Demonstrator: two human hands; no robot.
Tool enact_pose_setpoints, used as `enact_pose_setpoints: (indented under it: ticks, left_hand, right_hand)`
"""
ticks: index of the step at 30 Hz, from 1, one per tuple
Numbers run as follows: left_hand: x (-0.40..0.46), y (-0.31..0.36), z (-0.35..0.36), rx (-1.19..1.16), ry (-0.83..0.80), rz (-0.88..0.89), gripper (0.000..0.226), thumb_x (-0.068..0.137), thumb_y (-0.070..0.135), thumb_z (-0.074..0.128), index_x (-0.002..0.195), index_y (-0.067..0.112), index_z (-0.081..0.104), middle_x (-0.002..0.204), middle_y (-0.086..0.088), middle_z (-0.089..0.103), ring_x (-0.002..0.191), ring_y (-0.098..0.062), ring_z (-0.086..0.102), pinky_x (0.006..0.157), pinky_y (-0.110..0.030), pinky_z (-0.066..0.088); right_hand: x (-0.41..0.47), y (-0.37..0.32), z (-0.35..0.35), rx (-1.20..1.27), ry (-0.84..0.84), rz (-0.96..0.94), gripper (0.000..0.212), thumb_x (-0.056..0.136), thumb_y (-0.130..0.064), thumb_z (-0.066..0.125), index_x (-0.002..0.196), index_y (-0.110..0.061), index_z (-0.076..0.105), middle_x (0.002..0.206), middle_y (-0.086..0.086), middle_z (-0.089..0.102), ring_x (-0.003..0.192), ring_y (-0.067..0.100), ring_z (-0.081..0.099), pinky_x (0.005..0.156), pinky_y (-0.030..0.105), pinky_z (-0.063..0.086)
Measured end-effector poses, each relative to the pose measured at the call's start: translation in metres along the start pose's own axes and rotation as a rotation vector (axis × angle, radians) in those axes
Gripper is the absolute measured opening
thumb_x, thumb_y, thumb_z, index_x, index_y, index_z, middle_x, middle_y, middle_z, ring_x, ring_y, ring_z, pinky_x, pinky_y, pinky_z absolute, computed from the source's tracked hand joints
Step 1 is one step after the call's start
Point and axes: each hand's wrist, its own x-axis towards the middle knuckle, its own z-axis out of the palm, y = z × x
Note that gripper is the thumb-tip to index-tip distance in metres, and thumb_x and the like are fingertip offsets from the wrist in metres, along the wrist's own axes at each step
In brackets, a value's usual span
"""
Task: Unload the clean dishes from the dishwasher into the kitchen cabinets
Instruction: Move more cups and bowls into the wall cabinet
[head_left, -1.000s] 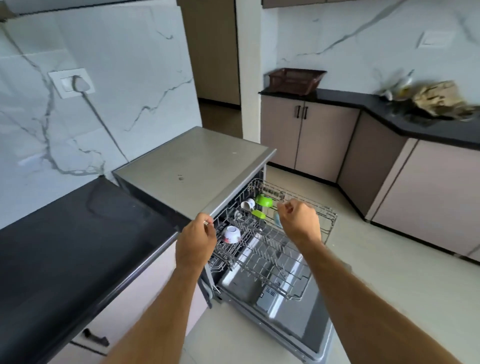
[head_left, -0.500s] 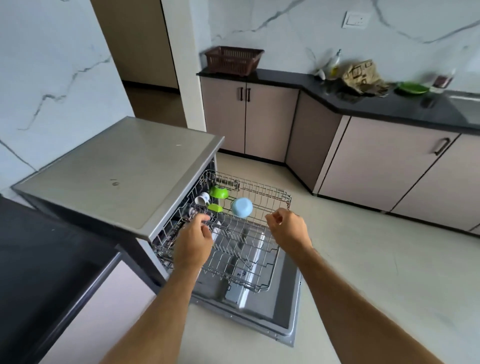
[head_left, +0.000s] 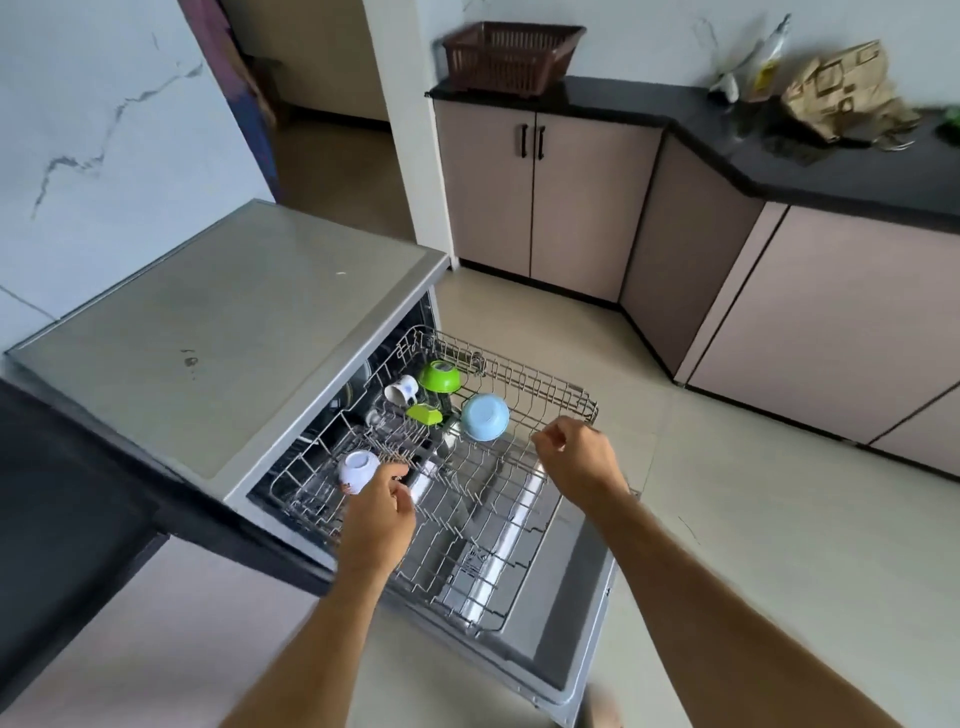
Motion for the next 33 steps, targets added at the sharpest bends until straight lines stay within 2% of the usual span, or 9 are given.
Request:
enact_pose_setpoints:
  ticks: [3,8,12,15,18,20,22,30,33]
  left_hand:
    - [-0.001,0.009,0.023,0.027,-0.023,-0.048,0.036,0.092,0.009,0.062,0.126,0.019,0.057,0.107,0.0,0.069,0.084,-0.008,0.062,0.074,-0.025,0.056]
    - [0.012,0.01,0.044,0.044,-0.05,-0.116,0.04,0.089,0.006,0.065,0.127,0.016,0.057,0.109,-0.001,0.069,0.089,-0.008,0.062,0.081,-0.025,0.055]
    - [0.047,0.002,0.056,0.031,-0.06,-0.153,0.042,0.089,0.011,0.067,0.129,0.016,0.054,0.112,-0.001,0.067,0.092,-0.01,0.064,0.079,-0.023,0.056]
    - [0.078,-0.006,0.066,-0.003,-0.071,-0.177,0.044,0.089,0.014,0.069,0.129,0.015,0.053,0.114,0.0,0.064,0.095,-0.007,0.06,0.077,-0.015,0.049]
    - [0.114,-0.02,0.079,-0.028,-0.115,-0.174,0.049,0.087,0.018,0.072,0.131,0.015,0.051,0.12,-0.001,0.062,0.105,-0.011,0.059,0.09,-0.024,0.053]
    - [0.139,-0.026,0.086,-0.041,-0.142,-0.155,0.055,0.085,0.019,0.074,0.134,0.015,0.05,0.127,-0.001,0.06,0.116,-0.014,0.058,0.102,-0.032,0.049]
    - [0.172,-0.033,0.095,-0.05,-0.17,-0.141,0.061,0.084,0.022,0.075,0.137,0.012,0.047,0.134,-0.002,0.056,0.124,-0.013,0.052,0.109,-0.028,0.04]
    - [0.289,-0.062,0.139,0.002,-0.211,-0.06,0.059,0.085,0.025,0.074,0.136,0.014,0.045,0.133,-0.005,0.051,0.108,-0.005,0.044,0.088,-0.013,0.031]
    - [0.325,-0.073,0.159,0.015,-0.207,-0.057,0.066,0.082,0.026,0.075,0.138,0.012,0.043,0.135,-0.008,0.05,0.115,-0.014,0.047,0.096,-0.02,0.035]
  right_hand:
    - [0.027,0.021,-0.004,0.012,-0.046,0.014,0.015,0.097,-0.032,0.057,0.086,-0.023,0.062,0.077,-0.011,0.063,0.066,0.005,0.056,0.054,0.018,0.038]
    - [0.059,0.038,0.017,0.035,-0.114,0.025,0.017,0.095,-0.032,0.055,0.093,-0.02,0.067,0.09,-0.004,0.07,0.079,0.016,0.065,0.069,0.026,0.051]
    - [0.081,0.041,0.036,0.016,-0.183,0.009,0.017,0.098,-0.03,0.054,0.097,-0.018,0.066,0.094,-0.002,0.07,0.074,0.012,0.064,0.058,0.021,0.047]
    - [0.1,0.042,0.048,-0.055,-0.215,-0.027,0.016,0.096,-0.028,0.056,0.106,-0.018,0.064,0.105,0.0,0.067,0.082,0.015,0.063,0.07,0.025,0.05]
    - [0.128,0.04,0.065,-0.103,-0.286,0.004,0.025,0.096,-0.025,0.059,0.119,-0.018,0.062,0.117,0.0,0.064,0.091,0.014,0.061,0.076,0.019,0.043]
    - [0.147,0.04,0.078,-0.118,-0.314,0.015,0.03,0.094,-0.022,0.063,0.124,-0.017,0.061,0.125,0.001,0.059,0.107,0.017,0.061,0.084,0.02,0.043]
    - [0.17,0.041,0.101,-0.14,-0.34,0.027,0.036,0.091,-0.019,0.064,0.126,-0.018,0.059,0.13,0.001,0.054,0.119,0.021,0.056,0.095,0.026,0.044]
    - [0.247,0.051,0.181,-0.399,-0.509,-0.032,0.076,0.085,-0.006,0.058,0.15,-0.03,0.028,0.159,0.0,0.019,0.141,0.029,0.026,0.106,0.046,0.045]
    - [0.268,0.06,0.21,-0.492,-0.517,-0.071,0.09,0.083,-0.003,0.059,0.154,-0.039,0.016,0.165,-0.002,0.001,0.145,0.036,0.019,0.105,0.055,0.044]
